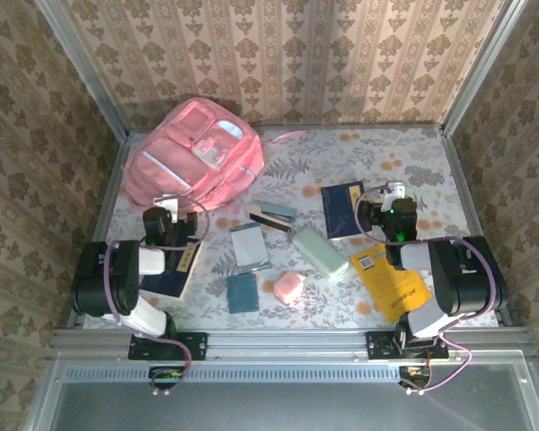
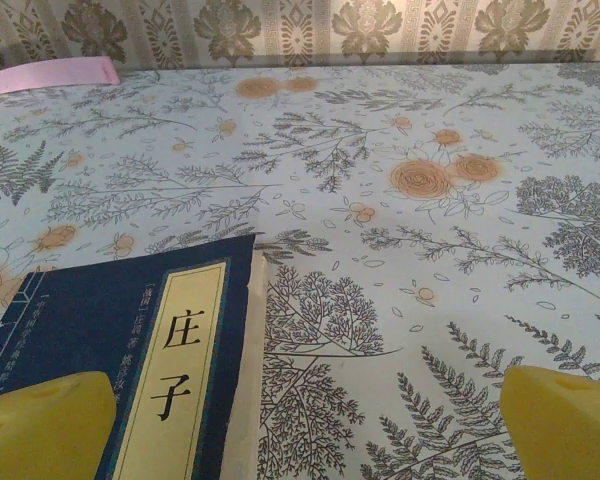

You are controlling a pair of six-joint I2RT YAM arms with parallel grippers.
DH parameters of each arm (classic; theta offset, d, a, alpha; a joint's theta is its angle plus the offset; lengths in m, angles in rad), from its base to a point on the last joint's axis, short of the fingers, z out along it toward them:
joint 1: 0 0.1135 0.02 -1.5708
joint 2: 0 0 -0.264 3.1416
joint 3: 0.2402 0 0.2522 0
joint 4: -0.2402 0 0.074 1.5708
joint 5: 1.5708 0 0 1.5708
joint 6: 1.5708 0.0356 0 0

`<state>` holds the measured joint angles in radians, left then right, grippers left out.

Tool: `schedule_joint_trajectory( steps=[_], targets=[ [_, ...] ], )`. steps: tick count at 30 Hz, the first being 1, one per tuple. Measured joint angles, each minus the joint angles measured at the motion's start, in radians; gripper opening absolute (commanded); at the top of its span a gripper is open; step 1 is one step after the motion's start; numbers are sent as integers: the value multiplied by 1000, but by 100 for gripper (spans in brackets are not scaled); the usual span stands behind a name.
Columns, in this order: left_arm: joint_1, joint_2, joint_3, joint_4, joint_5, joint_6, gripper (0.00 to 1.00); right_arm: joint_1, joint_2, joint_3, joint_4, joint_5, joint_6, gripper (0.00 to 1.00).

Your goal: Pack the student bag

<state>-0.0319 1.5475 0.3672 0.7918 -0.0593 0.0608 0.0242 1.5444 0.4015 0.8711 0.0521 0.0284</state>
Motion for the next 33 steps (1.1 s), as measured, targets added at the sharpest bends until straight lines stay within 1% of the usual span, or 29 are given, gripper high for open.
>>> schedule_joint_trajectory(
  steps=[18,20,22,24,27,30,33],
  targets=[
    [20,-3,0,-1,38,0,100,0,0,0,0,0,0,100],
    [20,-26,0,-20,34,0,100,0,-1,0,0,0,-2,100],
    [14,-86,-1,-68,22,2,100,2,-23,1,-35,-5,-8,100],
    [-16,-189,-4,-129,-6,15,100,7,-89,5,-111,-8,-16,100],
    [-103,-389,-3,-180,-47,50,100,51,-224,17,-179,23,-35,100],
    [-219,-564,39,-251,-56,130,100,164,-352,34,-204,108,-69,100],
    [-349,-648,133,-325,-63,211,100,311,-430,98,-269,185,-105,100]
  ],
)
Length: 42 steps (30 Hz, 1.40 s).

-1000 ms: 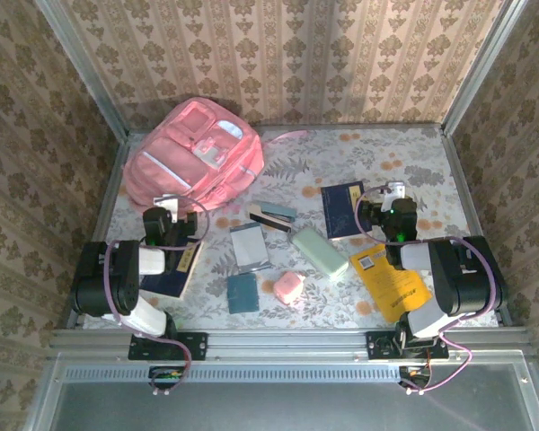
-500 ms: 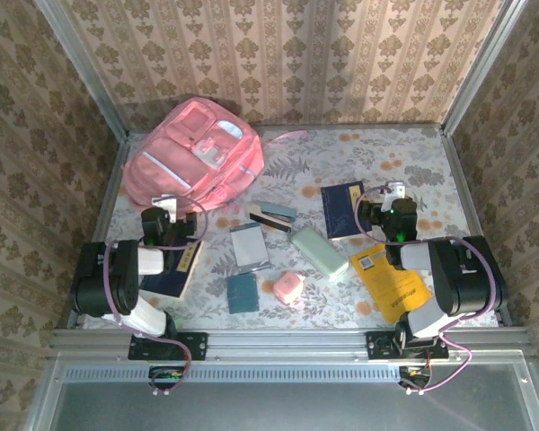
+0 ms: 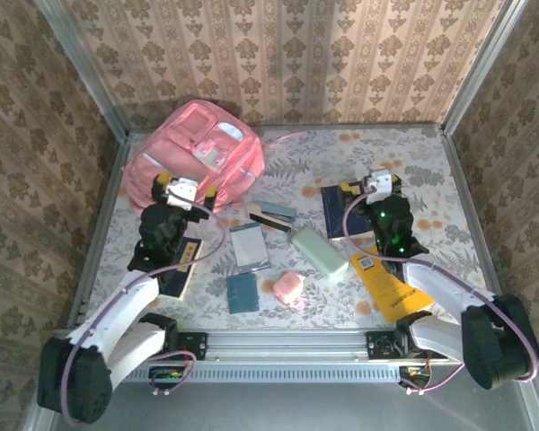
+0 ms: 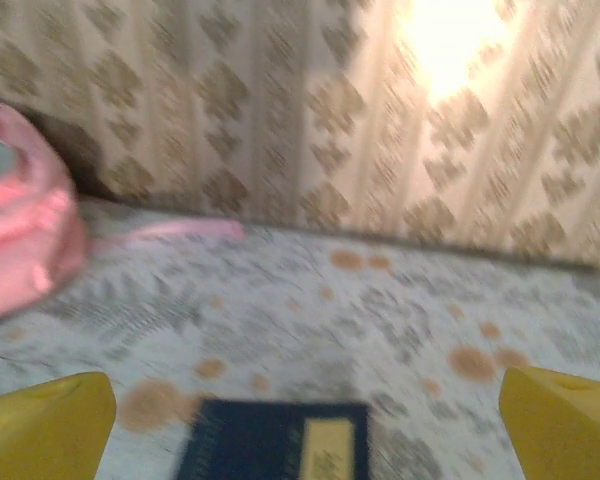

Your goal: Pack the student bag

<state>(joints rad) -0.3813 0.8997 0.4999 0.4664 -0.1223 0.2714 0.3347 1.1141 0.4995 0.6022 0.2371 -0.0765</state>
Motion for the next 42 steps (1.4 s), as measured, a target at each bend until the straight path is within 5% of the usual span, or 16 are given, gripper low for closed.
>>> schedule_joint_trajectory(
  steps=[7,10,14,18,23,27,34,42],
  targets=[
    [-333,14,309,-248,-168,34,100,391,-66,208,-154,135,-95,100],
    [-362,47,489,-476,-291,-114,100,511,-70,337,-261,222,-85,100],
    [-292,76,686,-727,-359,-309,100,566,-108,472,-441,299,12,100],
    [-186,57,689,-856,-338,-463,100,540,-180,543,-639,240,88,100],
    [110,162,724,-987,-158,-639,100,381,-341,367,-602,-27,323,100],
    [268,291,750,-1057,-34,-742,100,265,-230,417,-693,-170,483,100],
    [374,517,815,-1154,66,-858,100,272,47,659,-1040,-109,580,100],
    [461,793,1015,-1279,91,-919,89,80,-22,379,-917,-313,736,98]
  ],
)
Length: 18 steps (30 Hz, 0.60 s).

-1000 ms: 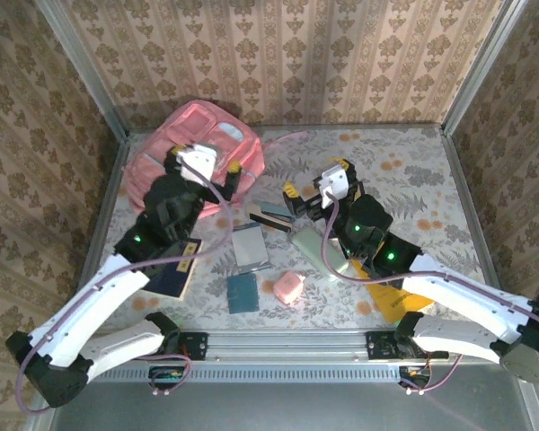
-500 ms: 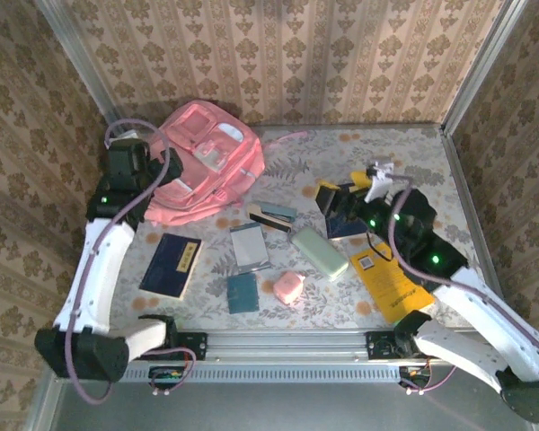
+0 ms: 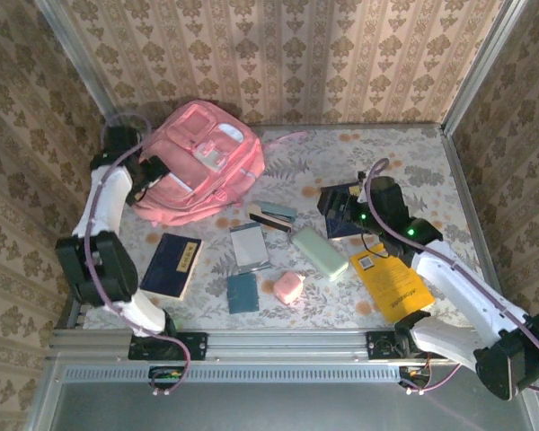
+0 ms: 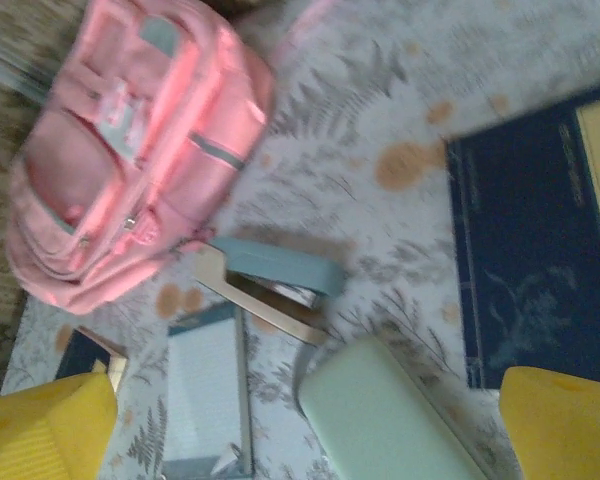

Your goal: Pack the student bag

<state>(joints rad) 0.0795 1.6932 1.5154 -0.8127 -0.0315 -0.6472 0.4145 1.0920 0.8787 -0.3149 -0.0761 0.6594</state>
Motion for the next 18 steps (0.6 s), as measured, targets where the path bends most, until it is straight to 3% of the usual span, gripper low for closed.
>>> schedule_joint_trajectory(
  steps=[8,18],
  targets=[
    [-43,283,359,-180,-31,-23,86,16,164,57,0,-116,29,91],
    [-66,562,674,-429,-32,-89,69,102,224,120,-72,-55,-11,92]
  ],
)
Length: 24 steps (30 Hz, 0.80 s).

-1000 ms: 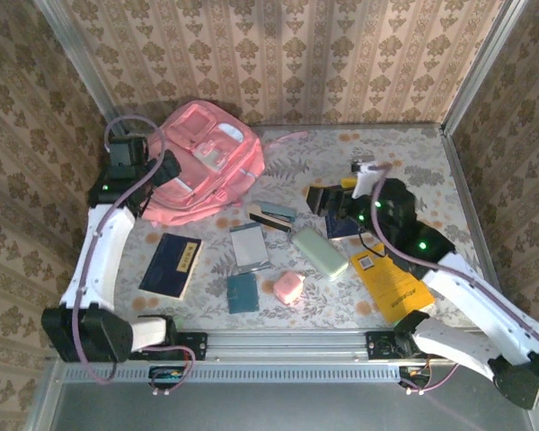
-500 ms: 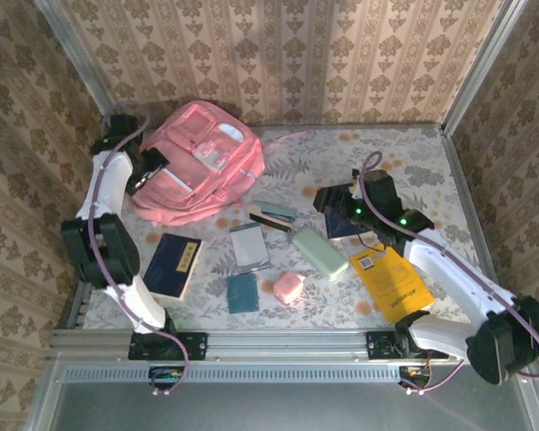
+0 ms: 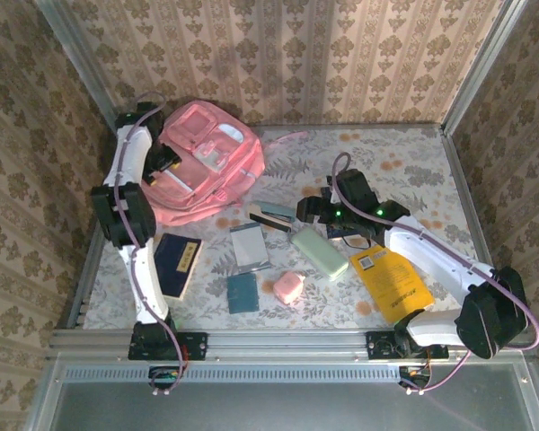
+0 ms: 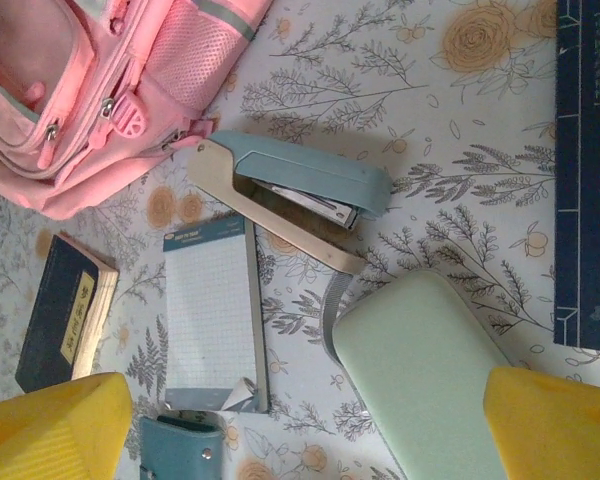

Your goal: Pack the student bag

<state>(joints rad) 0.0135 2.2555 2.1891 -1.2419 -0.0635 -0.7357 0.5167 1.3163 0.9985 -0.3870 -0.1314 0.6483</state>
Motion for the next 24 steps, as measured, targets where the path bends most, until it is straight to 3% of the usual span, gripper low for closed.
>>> schedule_joint_trajectory(
  steps=[3,6,9,13,20,24],
  targets=[
    [0,40,34,-55,0,-14,68,4,22,13,-6,15,-7,92],
    [0,51,34,-93,2,-32,60,13,48,16,-6,24,-13,92],
    [1,54,34,-114,14,-54,42,35,71,31,-14,40,-25,92],
    [12,54,33,-130,41,-78,1,109,139,125,-57,122,-76,92],
    [12,40,19,-98,93,-75,0,180,202,209,-20,125,-138,84],
    [-14,22,50,-99,77,-22,0,178,244,249,1,92,-158,89]
  ],
)
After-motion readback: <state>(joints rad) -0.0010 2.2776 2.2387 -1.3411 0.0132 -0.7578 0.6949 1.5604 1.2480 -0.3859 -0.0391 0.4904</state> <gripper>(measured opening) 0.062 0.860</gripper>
